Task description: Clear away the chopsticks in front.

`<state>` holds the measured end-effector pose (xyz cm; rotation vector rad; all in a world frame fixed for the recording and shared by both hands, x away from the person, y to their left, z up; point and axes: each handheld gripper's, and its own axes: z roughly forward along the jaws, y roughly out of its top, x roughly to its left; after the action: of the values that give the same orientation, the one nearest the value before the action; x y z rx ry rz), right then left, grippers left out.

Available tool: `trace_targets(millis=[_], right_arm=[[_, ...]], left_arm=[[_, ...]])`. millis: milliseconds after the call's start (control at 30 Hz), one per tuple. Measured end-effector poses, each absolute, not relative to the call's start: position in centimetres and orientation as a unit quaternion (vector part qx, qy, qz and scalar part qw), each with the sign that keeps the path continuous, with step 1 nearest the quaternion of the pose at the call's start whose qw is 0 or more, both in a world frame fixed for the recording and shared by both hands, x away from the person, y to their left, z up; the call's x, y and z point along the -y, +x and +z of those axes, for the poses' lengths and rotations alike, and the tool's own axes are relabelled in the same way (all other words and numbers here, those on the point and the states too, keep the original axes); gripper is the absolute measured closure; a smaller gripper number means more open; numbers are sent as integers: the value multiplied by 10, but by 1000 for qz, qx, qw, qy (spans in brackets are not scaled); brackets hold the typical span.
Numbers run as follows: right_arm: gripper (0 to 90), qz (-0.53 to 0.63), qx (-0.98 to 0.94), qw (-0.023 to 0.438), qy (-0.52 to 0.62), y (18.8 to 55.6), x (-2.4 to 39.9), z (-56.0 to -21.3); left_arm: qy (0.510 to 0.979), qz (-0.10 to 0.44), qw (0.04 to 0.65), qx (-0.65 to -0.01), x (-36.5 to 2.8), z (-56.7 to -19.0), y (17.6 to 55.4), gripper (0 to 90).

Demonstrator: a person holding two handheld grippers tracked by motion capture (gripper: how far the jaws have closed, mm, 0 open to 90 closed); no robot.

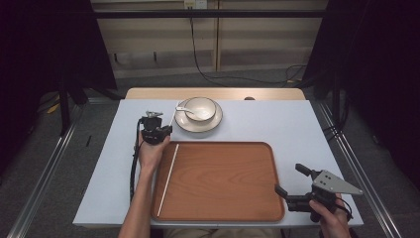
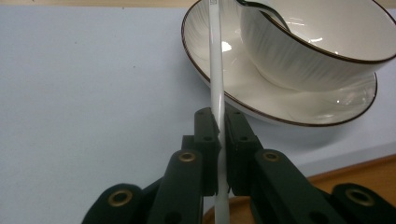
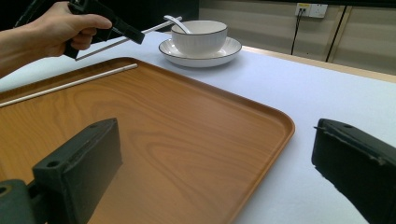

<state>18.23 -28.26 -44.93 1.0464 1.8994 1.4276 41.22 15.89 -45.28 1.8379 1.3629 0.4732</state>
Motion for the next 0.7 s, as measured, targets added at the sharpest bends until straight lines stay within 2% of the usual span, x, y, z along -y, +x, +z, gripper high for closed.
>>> trace_targets(millis=[233,300,700], right_arm=[[14,530,-703,269,390,182,283,-449],[14,531,-700,272,391,182,282,-449],[14,531,-701,272,391,182,282,-449]], left_arm=[[713,195,405,-538,-160,-448,396,853],[701,218,393,-554,-162,-448,390,854],[694,203,409,-556,-172,-445,363,853]])
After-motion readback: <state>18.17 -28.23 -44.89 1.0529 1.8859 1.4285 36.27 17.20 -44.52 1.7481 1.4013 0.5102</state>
